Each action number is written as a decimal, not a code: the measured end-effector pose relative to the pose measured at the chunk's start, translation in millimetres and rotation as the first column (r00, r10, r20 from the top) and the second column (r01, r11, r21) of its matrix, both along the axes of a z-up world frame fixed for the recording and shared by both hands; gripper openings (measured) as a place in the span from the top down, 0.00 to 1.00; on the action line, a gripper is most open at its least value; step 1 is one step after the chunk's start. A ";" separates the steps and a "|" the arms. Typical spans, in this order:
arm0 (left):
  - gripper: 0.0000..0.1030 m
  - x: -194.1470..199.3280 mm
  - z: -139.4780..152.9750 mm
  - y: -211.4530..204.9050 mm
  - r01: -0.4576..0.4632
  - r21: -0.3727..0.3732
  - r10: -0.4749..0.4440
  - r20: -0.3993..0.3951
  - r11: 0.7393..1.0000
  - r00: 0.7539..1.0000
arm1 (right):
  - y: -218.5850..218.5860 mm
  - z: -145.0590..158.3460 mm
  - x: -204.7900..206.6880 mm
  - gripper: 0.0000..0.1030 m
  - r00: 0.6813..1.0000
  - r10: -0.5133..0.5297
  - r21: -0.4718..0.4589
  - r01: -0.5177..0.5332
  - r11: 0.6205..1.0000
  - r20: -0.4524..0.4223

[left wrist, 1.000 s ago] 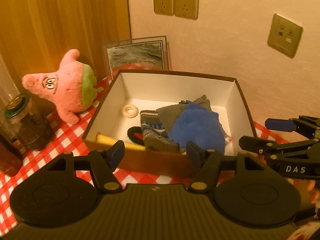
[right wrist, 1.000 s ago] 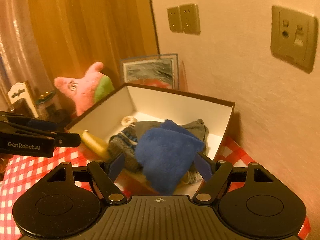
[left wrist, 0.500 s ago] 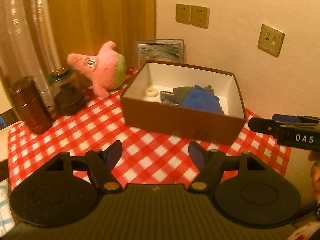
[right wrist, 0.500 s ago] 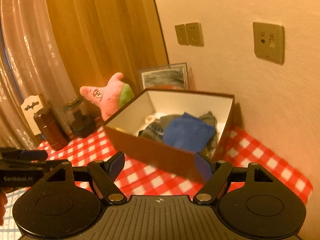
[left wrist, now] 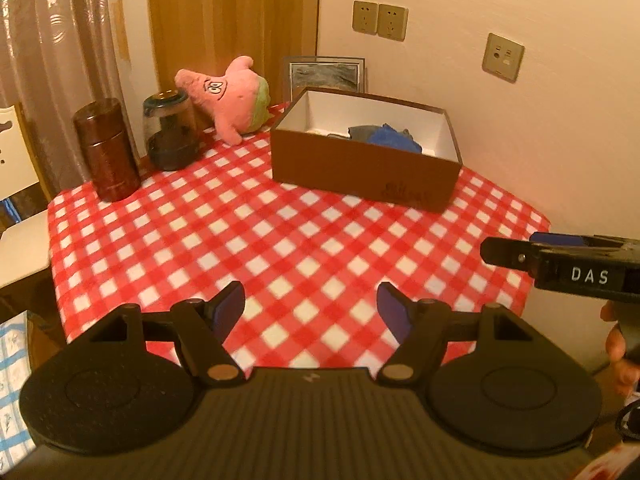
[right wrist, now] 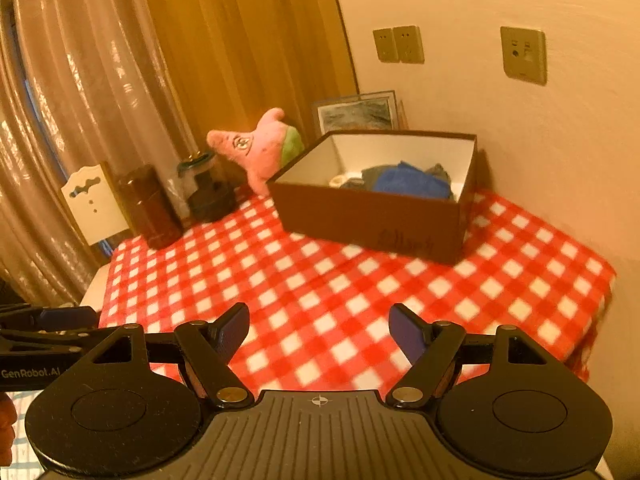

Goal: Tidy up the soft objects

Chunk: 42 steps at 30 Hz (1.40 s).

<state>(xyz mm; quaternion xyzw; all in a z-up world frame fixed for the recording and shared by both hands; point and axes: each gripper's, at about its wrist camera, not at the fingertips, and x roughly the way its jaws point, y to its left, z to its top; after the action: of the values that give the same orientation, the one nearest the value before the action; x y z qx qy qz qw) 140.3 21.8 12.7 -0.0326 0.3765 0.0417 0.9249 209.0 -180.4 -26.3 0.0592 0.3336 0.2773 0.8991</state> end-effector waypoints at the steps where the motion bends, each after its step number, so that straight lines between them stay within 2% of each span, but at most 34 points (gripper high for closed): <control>1: 0.31 -9.0 0.2 0.8 0.001 0.002 -0.001 0.003 1.000 1.000 | 1.3 -0.7 -12.1 0.26 1.000 -0.002 -0.004 0.002 1.000 0.000; 12: 0.31 -115.8 2.0 3.5 0.007 -0.001 -0.007 -0.012 1.000 1.000 | 8.7 -6.0 -129.5 0.26 0.999 -0.034 -0.033 0.033 0.999 -0.029; 19: 0.31 -157.1 3.1 6.2 0.002 -0.008 -0.002 -0.019 1.000 1.000 | 15.5 -5.6 -179.9 0.26 0.999 -0.007 -0.053 0.004 0.999 -0.053; 27: 0.31 -179.6 6.7 2.7 -0.029 -0.006 0.028 -0.017 1.000 0.999 | 21.1 -1.9 -202.4 0.26 0.997 0.038 -0.065 -0.042 0.997 -0.063; 34: 0.31 -186.4 10.0 -5.3 -0.058 -0.004 0.058 -0.017 0.998 0.998 | 15.2 -1.2 -206.4 0.26 0.996 0.059 -0.073 -0.064 0.995 -0.064; 42: 0.31 -189.1 9.5 -19.1 -0.047 0.000 0.047 -0.023 0.999 0.999 | 6.7 -2.3 -208.7 0.26 0.996 0.058 -0.078 -0.064 0.995 -0.074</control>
<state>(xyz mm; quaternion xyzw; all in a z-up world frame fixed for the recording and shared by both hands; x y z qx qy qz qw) -48.8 2.8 22.2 -0.0415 0.3860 0.0637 0.9194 0.3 -173.6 -28.6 0.0228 0.3779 0.2887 0.8794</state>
